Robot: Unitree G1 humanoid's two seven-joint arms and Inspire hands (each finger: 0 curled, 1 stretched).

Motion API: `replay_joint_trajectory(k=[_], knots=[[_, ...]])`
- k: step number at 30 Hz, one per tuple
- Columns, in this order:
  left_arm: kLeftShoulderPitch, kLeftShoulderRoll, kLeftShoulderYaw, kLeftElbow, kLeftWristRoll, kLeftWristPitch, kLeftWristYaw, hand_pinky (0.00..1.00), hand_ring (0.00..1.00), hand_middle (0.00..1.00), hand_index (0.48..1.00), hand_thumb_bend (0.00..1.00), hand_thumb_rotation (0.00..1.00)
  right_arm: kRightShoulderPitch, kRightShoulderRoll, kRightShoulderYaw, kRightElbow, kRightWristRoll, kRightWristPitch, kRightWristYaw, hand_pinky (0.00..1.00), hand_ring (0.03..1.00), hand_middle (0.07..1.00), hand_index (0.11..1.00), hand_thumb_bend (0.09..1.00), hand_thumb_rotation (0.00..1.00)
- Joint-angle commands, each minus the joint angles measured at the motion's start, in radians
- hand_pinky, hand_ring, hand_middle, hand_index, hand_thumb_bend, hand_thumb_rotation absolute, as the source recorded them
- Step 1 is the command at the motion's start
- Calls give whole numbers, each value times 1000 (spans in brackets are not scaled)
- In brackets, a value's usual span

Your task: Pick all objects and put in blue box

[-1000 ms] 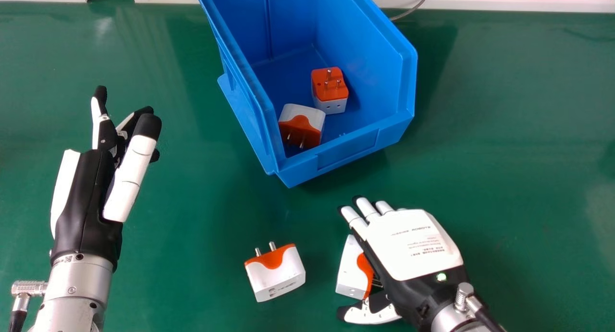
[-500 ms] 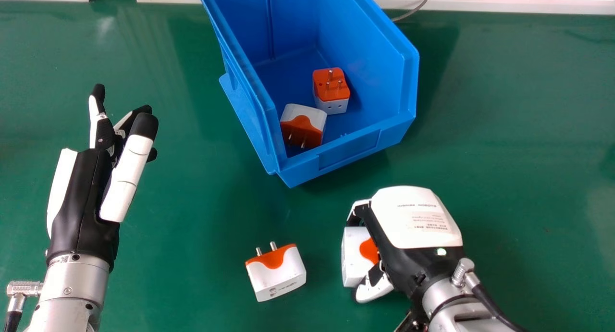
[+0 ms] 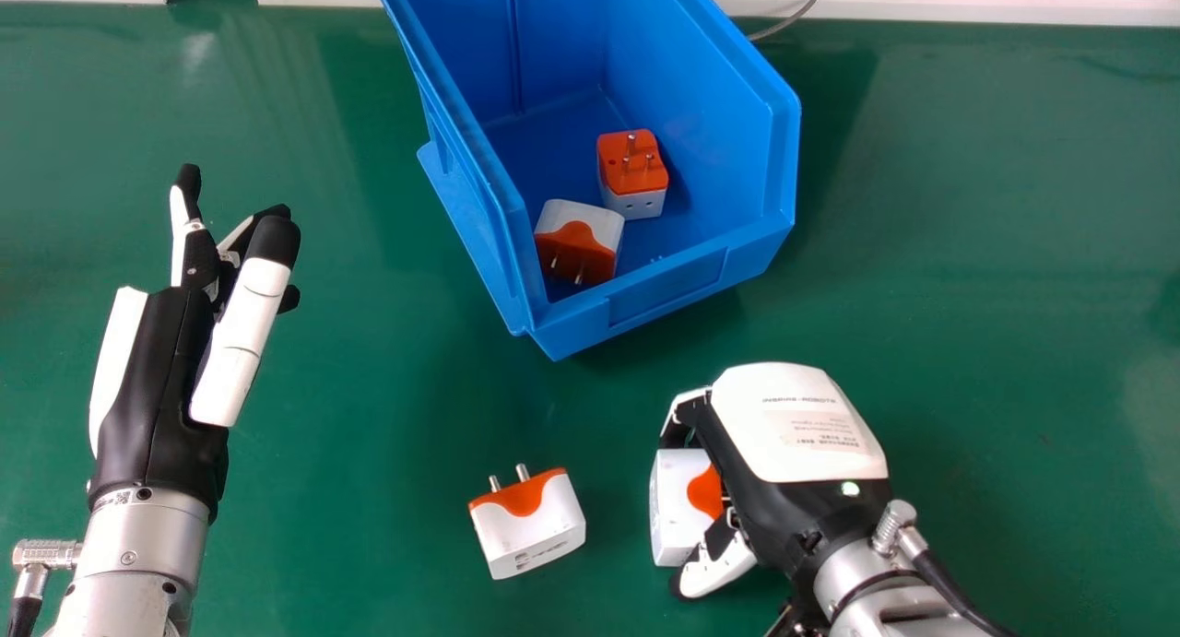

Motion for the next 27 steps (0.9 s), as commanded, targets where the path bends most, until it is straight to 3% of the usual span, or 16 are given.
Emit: replay_joint_trajectory(k=[1,5,12,19,27], knots=[[-8,8,4,-29,-7,-3,-4,812,915,901,917,858,947,15,-5,-17,-92,13,1,25,361,470,492,485,515,0],[-13,9,3,-23,-4,-2,-2,812,915,901,917,876,942,31,-4,-52,-236,35,-11,56,346,443,489,487,515,0],[-22,7,1,-11,1,-5,3,811,915,901,917,885,938,-43,-24,-131,-363,55,-88,46,119,172,445,481,514,0],[-25,3,-4,-6,13,-4,14,812,915,901,916,886,936,-210,-44,-209,-325,124,-201,-5,65,113,441,482,518,0],[-21,1,-7,-7,19,-7,20,813,915,901,917,869,935,-456,-53,-236,-136,189,-306,-73,51,96,425,480,516,0]])
